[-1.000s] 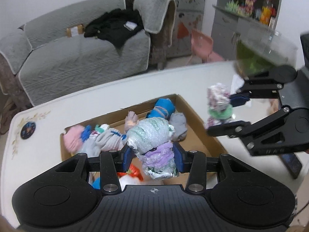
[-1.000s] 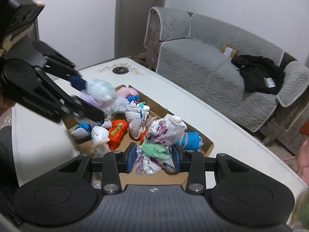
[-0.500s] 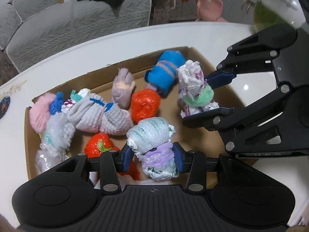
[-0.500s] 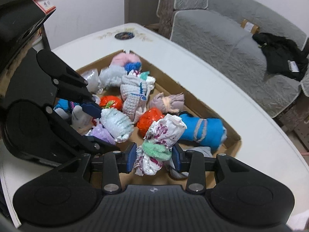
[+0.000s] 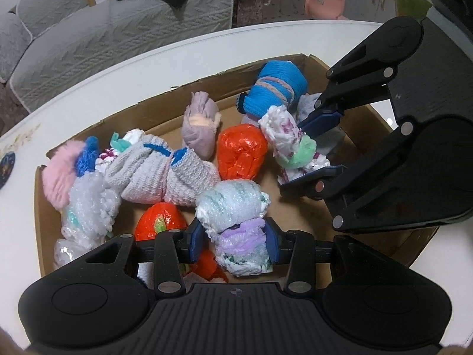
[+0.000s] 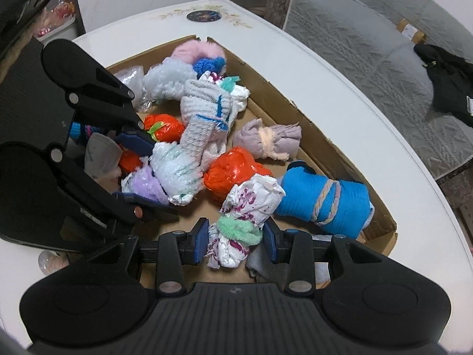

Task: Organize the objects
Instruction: 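Carry both bundles into the tray and open both grippers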

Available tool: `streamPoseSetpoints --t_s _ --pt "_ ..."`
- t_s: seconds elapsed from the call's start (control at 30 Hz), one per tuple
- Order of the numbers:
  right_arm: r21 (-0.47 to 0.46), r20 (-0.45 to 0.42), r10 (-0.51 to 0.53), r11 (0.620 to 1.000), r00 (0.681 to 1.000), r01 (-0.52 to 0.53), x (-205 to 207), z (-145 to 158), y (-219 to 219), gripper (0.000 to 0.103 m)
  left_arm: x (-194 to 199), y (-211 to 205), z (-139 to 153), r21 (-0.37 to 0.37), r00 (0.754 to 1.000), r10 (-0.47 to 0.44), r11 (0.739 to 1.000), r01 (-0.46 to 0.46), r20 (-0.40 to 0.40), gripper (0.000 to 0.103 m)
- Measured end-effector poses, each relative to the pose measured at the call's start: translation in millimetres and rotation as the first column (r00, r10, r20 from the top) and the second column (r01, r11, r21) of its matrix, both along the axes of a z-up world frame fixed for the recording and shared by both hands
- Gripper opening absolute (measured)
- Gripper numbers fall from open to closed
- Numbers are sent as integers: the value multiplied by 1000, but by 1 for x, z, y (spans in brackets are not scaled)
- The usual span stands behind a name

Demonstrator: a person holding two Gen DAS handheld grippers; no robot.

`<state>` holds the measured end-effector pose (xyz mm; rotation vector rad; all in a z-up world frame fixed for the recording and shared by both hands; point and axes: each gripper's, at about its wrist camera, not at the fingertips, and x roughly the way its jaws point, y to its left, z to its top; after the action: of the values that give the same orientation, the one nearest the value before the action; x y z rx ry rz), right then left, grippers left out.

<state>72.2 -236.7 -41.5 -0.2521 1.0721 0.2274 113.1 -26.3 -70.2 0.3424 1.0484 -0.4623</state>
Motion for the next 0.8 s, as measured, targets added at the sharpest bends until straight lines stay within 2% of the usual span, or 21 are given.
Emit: streamPoseSetpoints --t_s 0.8 --pt "-16 -33 -10 1000 999 10 1 -3 -4 35 1 0 -4 -17 1000 12 1000 -12 -7 42"
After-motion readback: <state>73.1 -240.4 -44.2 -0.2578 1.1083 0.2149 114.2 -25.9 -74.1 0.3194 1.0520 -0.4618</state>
